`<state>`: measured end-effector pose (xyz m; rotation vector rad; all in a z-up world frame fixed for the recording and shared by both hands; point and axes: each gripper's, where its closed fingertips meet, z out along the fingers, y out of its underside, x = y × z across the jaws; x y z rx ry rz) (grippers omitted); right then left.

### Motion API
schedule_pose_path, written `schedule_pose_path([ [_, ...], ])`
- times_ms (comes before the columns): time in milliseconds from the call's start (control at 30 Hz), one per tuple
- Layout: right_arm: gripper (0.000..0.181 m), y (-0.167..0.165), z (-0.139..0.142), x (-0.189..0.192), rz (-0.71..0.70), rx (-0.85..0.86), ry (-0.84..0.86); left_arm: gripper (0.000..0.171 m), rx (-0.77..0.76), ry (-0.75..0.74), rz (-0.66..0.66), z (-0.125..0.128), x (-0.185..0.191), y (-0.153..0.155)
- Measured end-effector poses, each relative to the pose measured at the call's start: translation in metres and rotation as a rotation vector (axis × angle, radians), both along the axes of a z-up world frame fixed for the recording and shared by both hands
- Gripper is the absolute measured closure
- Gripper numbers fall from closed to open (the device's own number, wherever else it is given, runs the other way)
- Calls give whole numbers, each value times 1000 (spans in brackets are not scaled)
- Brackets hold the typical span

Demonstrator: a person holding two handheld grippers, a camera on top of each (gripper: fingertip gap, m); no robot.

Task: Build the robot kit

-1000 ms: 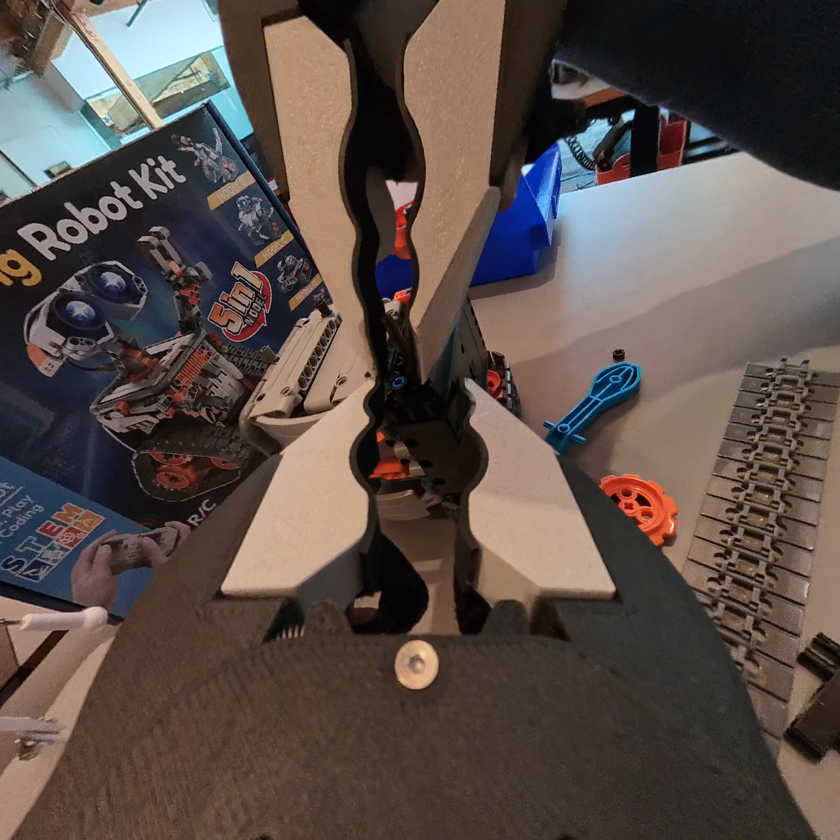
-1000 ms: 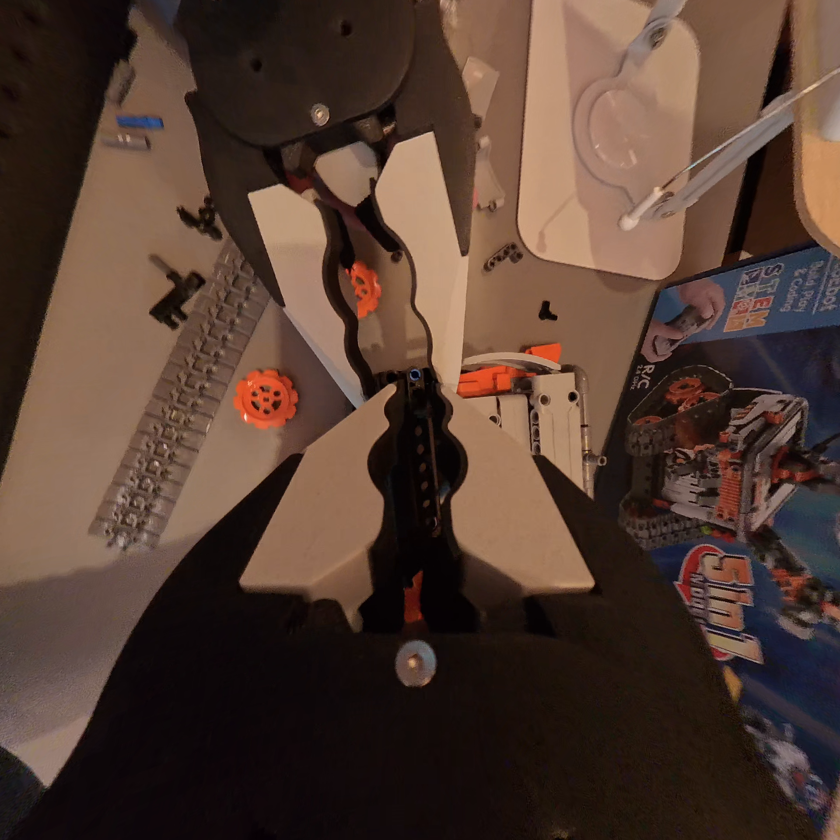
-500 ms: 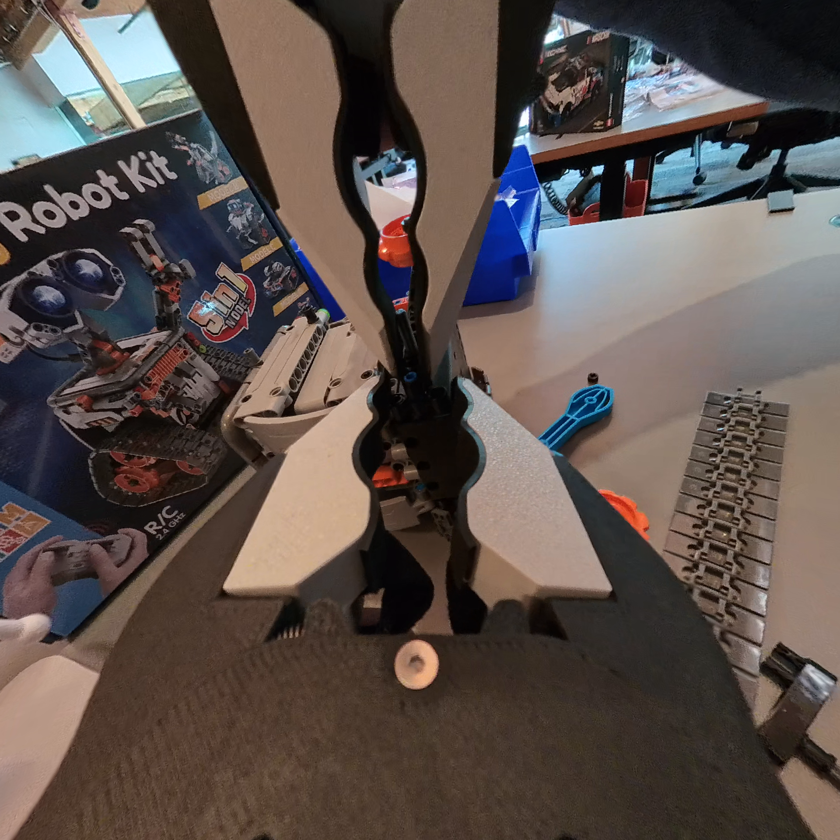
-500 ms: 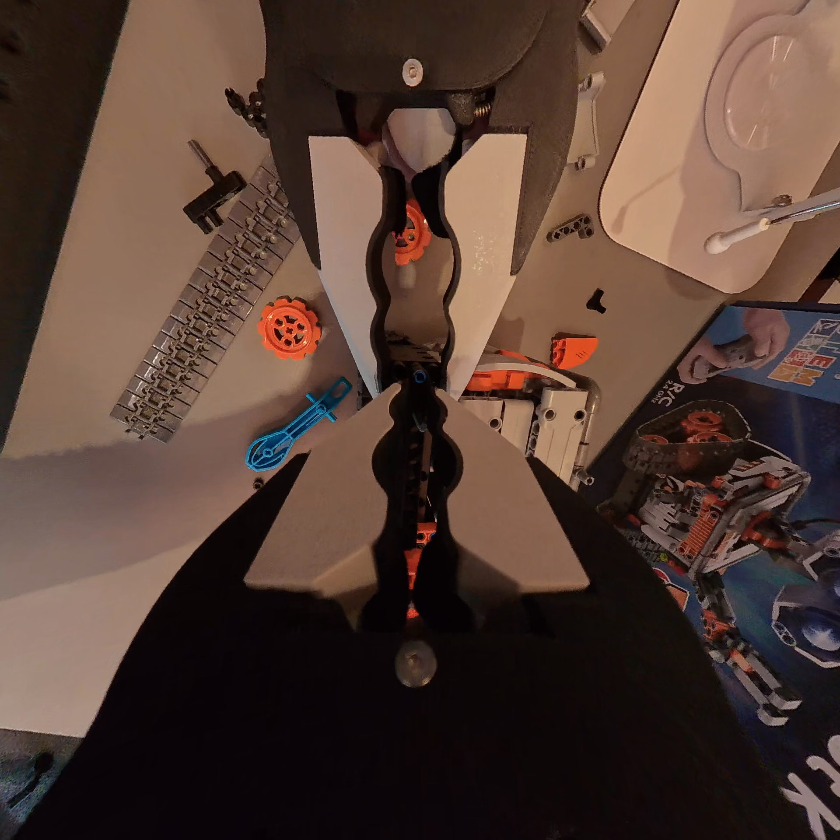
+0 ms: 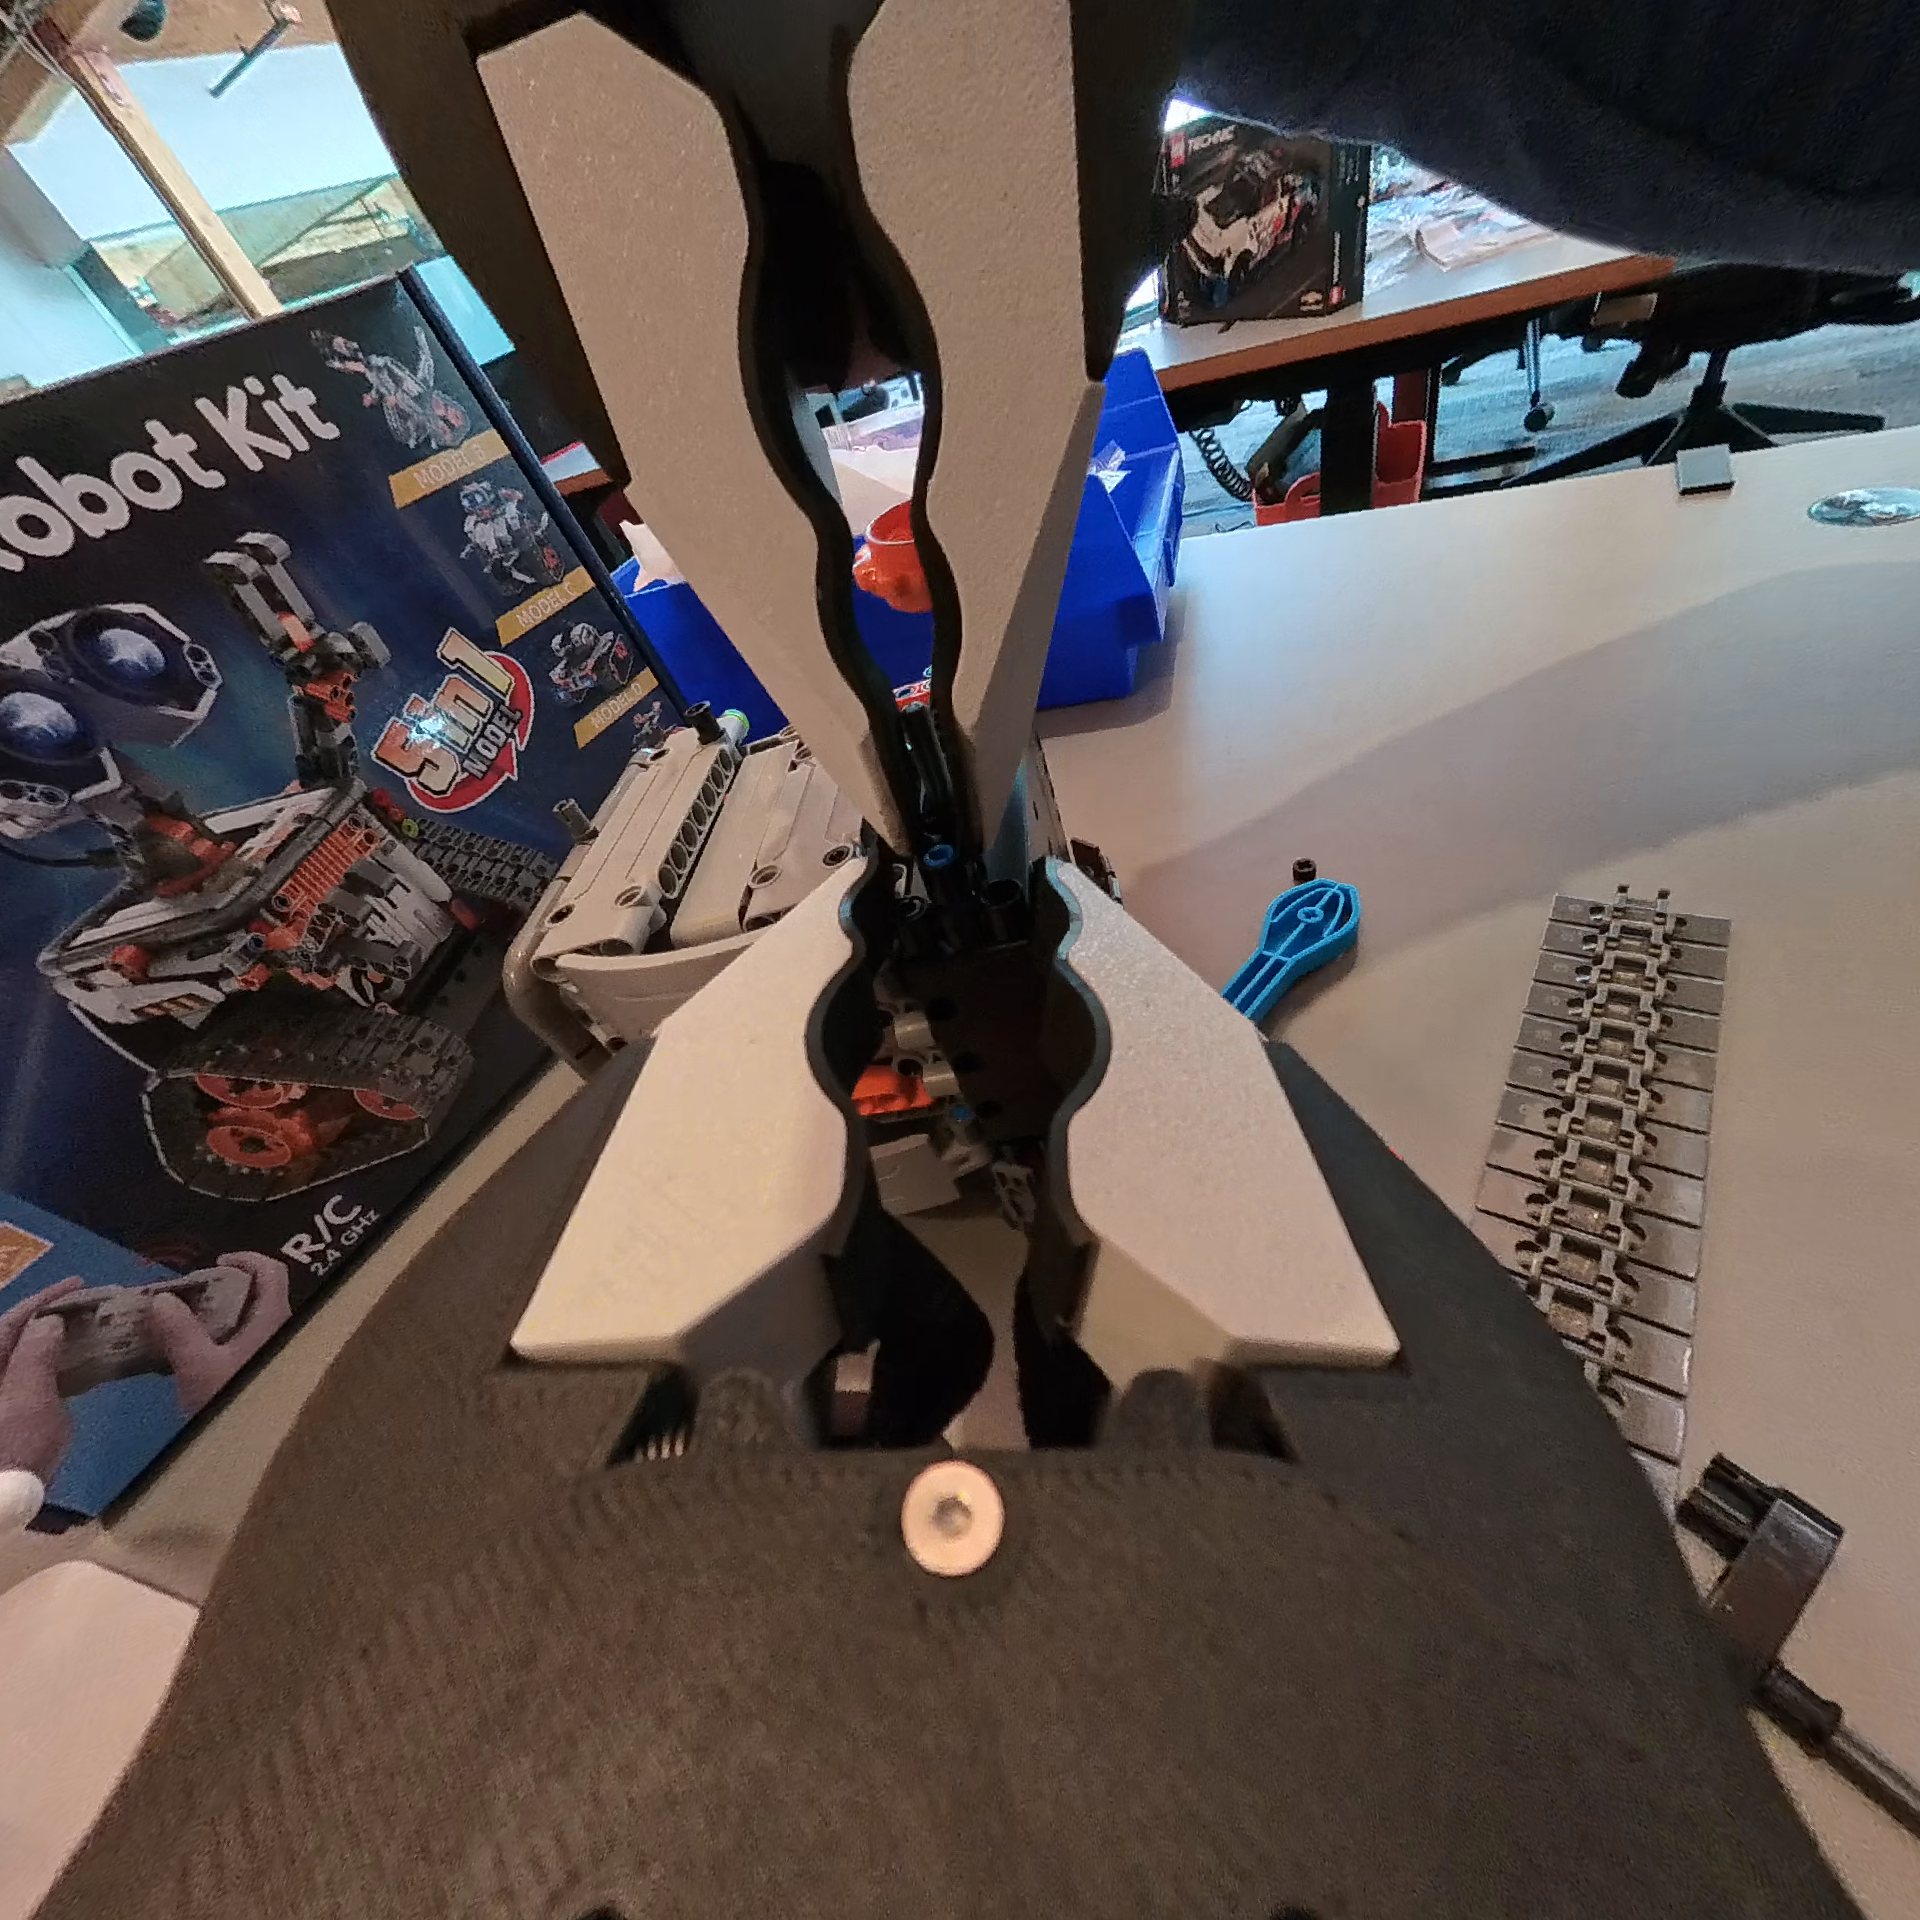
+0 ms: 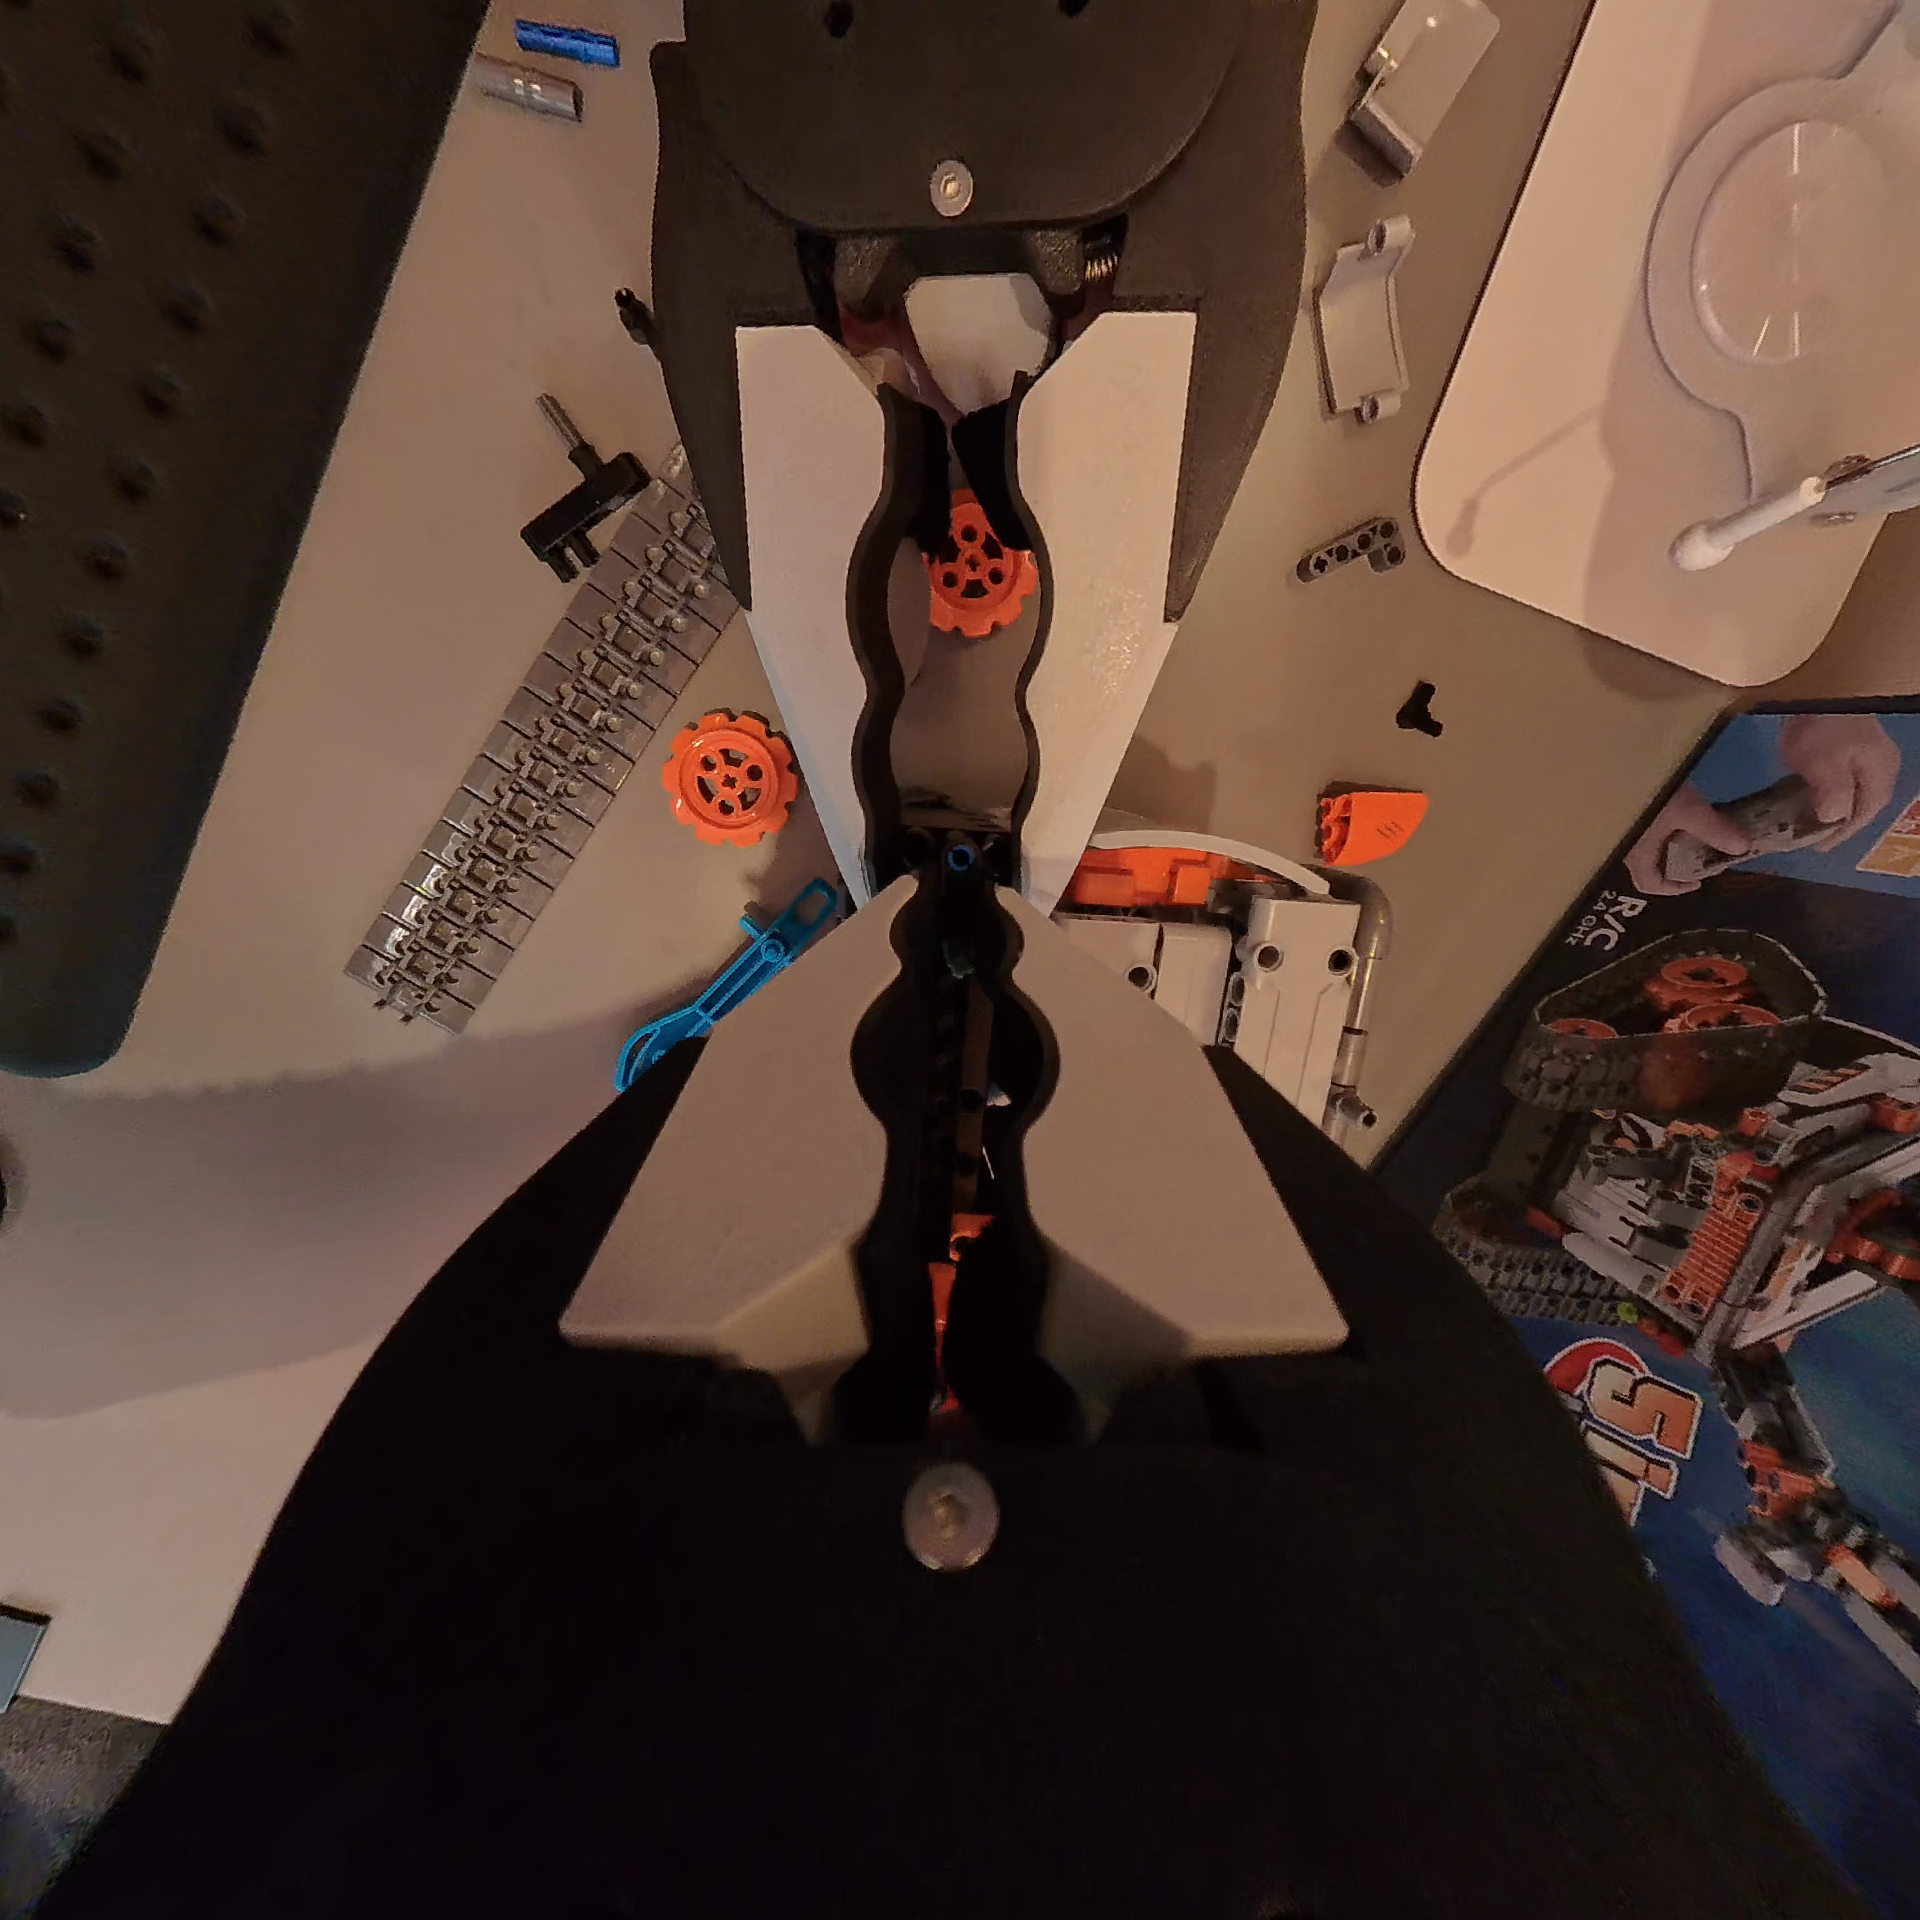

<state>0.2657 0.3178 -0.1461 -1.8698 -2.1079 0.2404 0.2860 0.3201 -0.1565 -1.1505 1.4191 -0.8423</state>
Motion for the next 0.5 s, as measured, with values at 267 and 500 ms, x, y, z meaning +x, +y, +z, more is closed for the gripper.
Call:
schedule_pose_path([
  [267, 179, -3, 0, -1, -18, 17, 15, 145, 9, -1, -14, 1, 0, -4],
  [500, 176, 0, -2, -3, -47, 63, -118, 144, -13, -2, 8, 2, -2, -1],
])
